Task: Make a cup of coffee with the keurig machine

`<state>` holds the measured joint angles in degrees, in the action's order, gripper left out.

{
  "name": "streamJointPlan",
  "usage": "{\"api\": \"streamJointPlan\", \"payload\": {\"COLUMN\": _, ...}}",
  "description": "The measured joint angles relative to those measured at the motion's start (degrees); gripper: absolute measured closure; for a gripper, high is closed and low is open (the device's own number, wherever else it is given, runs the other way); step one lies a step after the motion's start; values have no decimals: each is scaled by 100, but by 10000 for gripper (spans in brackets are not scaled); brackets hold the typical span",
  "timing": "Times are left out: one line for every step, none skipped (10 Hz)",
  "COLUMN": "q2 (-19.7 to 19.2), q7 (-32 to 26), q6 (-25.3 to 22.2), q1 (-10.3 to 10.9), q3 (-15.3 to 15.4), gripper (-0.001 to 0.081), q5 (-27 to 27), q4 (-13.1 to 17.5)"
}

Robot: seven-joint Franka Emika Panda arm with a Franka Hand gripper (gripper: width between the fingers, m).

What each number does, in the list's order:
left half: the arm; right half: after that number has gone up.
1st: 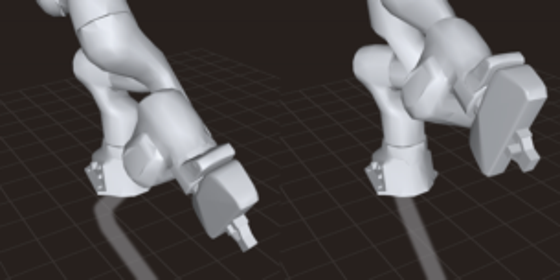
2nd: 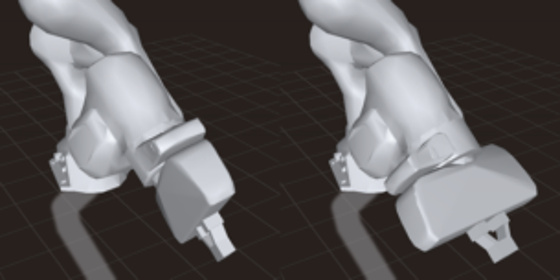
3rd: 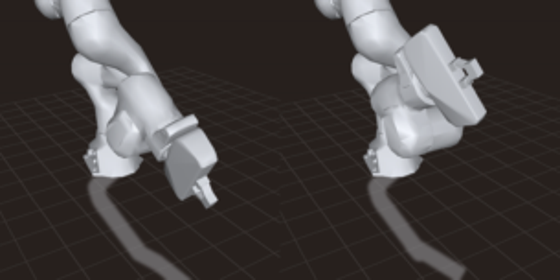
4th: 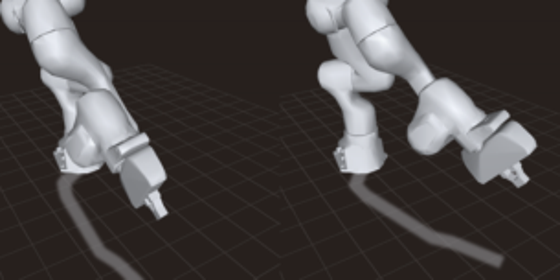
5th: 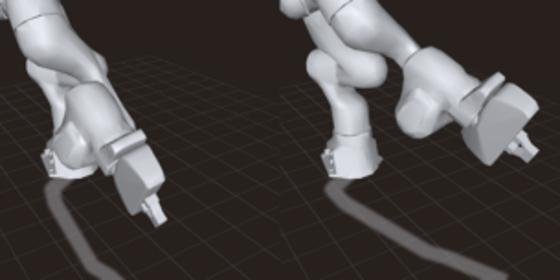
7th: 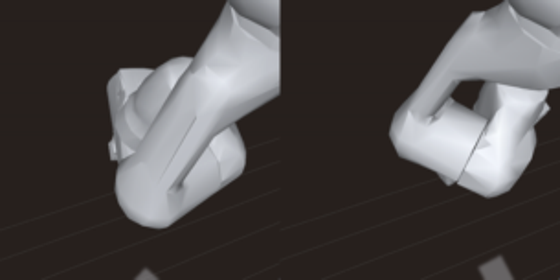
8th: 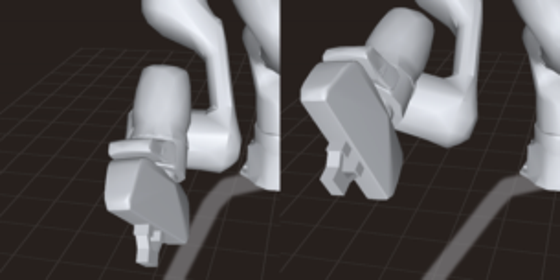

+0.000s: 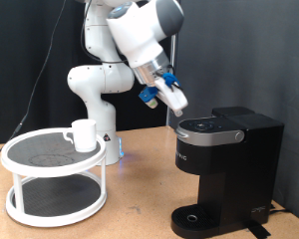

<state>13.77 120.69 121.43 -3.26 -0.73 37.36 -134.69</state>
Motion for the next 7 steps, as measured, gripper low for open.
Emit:
{"api": "streamJointPlan", "payload": {"q2": 128, "q7": -146, "q6": -181, "q1": -50, "q3": -88, "gripper": 806, "q5": -74, "q4": -101}}
{"api": "streamJointPlan", "payload": {"q2": 239, "q7": -258, "q6": -346, "q1": -97, "q3": -170, "gripper": 806, "q5": -145, "q4": -176}}
{"api": "streamJointPlan", "payload": {"q2": 340, "q7": -308, "q6": -419, "q1": -126, "q3": -197, "gripper": 806, "q5": -175, "q4": -250}}
{"api": "streamJointPlan", "payload": {"q2": 329, "q7": -307, "q6": -402, "q1": -125, "q3": -194, "gripper": 806, "q5": -172, "q4": -249}}
{"api": "streamJointPlan", "payload": {"q2": 329, "q7": -375, "q6": -554, "q1": -126, "q3": -214, "gripper": 806, "q5": -175, "q4": -250}}
{"api": "streamJointPlan", "payload": {"q2": 355, "q7": -531, "q6": -895, "q1": -131, "q3": -286, "gripper": 806, "q5": -202, "q4": -242}}
{"api": "streamJointPlan", "payload": {"q2": 428, "q7": -665, "q6": -1231, "q1": -150, "q3": -392, "gripper": 806, "q5": -228, "q4": -241}}
